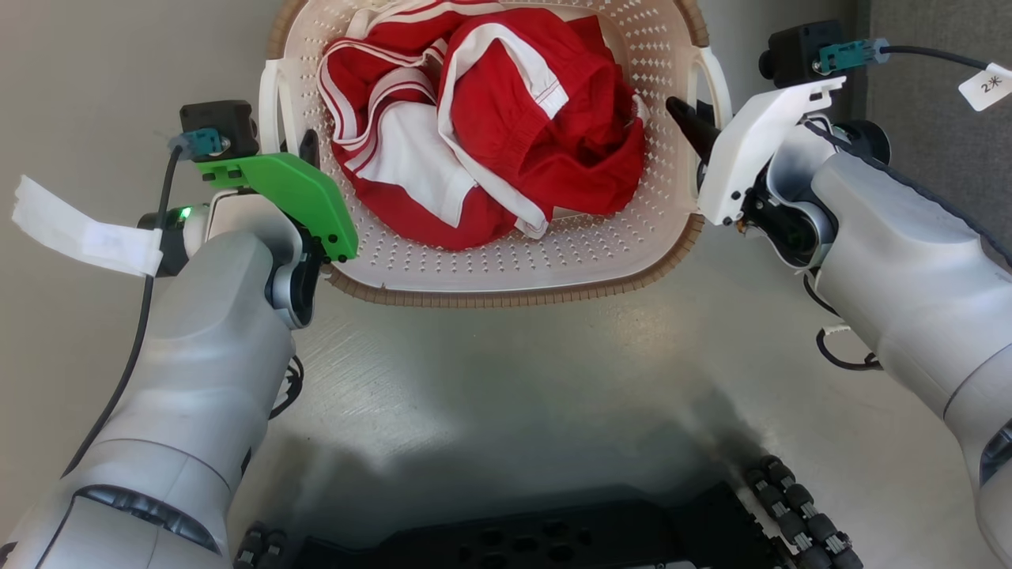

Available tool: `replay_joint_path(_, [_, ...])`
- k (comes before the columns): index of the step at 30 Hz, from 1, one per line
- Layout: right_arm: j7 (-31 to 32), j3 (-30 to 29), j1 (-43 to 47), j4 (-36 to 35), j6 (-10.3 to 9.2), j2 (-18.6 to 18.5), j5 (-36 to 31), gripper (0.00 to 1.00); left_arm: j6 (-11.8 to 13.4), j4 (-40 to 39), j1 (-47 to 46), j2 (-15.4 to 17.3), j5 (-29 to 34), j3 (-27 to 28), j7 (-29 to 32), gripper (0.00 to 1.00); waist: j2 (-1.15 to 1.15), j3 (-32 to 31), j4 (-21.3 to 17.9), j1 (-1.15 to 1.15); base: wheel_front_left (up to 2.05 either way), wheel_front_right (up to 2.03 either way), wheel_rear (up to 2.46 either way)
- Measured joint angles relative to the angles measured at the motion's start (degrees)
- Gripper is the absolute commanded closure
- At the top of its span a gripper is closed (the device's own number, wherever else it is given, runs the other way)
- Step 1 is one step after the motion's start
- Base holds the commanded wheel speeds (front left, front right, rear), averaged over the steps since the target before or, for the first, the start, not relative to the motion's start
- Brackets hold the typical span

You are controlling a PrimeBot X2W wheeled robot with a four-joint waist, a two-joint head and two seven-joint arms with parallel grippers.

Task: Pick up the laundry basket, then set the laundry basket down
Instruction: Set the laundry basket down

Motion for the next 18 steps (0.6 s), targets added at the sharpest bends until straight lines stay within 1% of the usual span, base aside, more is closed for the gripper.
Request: replay_joint_path(18, [-0.93,1.99,-0.17,0.54,-0.01,-0.04,2.4,1.0,0.02,1.19,-1.18,0.04,-0.77,-2.82,0.57,1.0,0.0,2.31,0.03,0.0,0.0,0.0,0.0])
